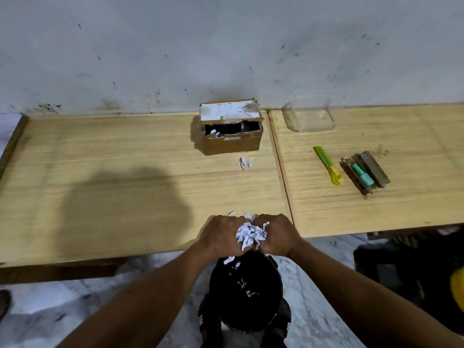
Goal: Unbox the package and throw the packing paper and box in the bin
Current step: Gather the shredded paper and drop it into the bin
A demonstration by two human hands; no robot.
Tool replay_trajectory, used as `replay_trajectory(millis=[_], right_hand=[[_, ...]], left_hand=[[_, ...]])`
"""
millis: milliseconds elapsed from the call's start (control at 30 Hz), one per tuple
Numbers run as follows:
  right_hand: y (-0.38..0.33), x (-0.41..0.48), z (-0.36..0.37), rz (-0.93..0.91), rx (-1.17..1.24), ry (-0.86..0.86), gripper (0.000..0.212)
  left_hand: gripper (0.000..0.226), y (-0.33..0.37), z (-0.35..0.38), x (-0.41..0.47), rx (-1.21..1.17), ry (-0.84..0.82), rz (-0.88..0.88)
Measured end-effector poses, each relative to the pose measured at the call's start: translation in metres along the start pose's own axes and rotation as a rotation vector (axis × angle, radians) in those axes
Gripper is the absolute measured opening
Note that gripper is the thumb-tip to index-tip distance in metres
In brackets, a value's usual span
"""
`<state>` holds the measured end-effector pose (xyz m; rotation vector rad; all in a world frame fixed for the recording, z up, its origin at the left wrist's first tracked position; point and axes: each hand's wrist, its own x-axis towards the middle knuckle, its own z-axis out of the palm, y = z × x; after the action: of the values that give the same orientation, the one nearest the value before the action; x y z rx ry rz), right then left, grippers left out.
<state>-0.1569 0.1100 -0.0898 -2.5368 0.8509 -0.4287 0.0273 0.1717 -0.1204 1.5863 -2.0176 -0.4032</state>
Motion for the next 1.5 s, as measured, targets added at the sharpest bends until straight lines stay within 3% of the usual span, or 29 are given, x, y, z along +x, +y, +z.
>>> replay_trajectory(millis=[100, 200, 267, 333, 400, 467, 567, 700, 800, 900, 1000, 1100, 1300, 1400, 1500], right_hand=[[-0.021, -0.036, 0.0, 0.001, 0.056, 0.008, 0.007], [-0.032, -0.081, 0.013, -0.01, 0.104, 0.017, 0.018], [-0.032, -0.109, 0.028, 0.077, 0.191, 0.028, 0.027], [-0.028, -0.131, 0.048, 0.226, 0.265, -0.03, 0.033], [-0.021, -0.147, 0.07, 0.413, 0.299, -0.101, 0.026], [-0.013, -0.155, 0.09, 0.613, 0.28, -0.193, 0.016], [-0.007, -0.153, 0.104, 0.899, 0.363, -0.273, 0.023], [0.004, -0.145, 0.122, 1.152, 0.488, -0.332, 0.01], [0.015, -0.14, 0.138, 1.289, 0.493, -0.363, 0.022], [0.025, -0.141, 0.15, 1.423, 0.504, -0.399, 0.046], [0.037, -0.15, 0.162, 1.471, 0.567, -0.408, 0.075], [0.039, -0.149, 0.161, 1.434, 0.556, -0.427, 0.092], [0.04, -0.151, 0.17, 1.413, 0.559, -0.486, 0.068], [0.037, -0.153, 0.169, 1.362, 0.54, -0.5, 0.047], [0.03, -0.151, 0.154, 1.34, 0.474, -0.522, 0.045]], left_hand=[[0.032, 0.027, 0.007, -0.034, -0.024, -0.021, -0.036], [0.025, 0.054, 0.027, -0.071, -0.172, -0.015, -0.079], [0.024, 0.063, 0.049, -0.096, -0.206, -0.046, -0.167], [0.029, 0.067, 0.07, -0.114, -0.226, -0.128, -0.341], [0.031, 0.068, 0.086, -0.124, -0.278, -0.188, -0.53], [0.033, 0.072, 0.098, -0.124, -0.33, -0.212, -0.724], [0.047, 0.069, 0.12, -0.117, -0.395, -0.23, -0.988], [0.065, 0.059, 0.147, -0.107, -0.539, -0.267, -1.289], [0.051, 0.055, 0.158, -0.099, -0.578, -0.261, -1.444], [0.078, 0.053, 0.168, -0.1, -0.652, -0.283, -1.629], [0.123, 0.039, 0.187, -0.111, -0.731, -0.214, -1.685], [0.125, -0.002, 0.251, -0.147, -0.76, -0.235, -1.691], [0.125, 0.025, 0.204, -0.119, -0.673, -0.333, -1.621], [0.109, 0.017, 0.21, -0.123, -0.615, -0.415, -1.573], [0.09, 0.019, 0.193, -0.115, -0.556, -0.486, -1.525]])
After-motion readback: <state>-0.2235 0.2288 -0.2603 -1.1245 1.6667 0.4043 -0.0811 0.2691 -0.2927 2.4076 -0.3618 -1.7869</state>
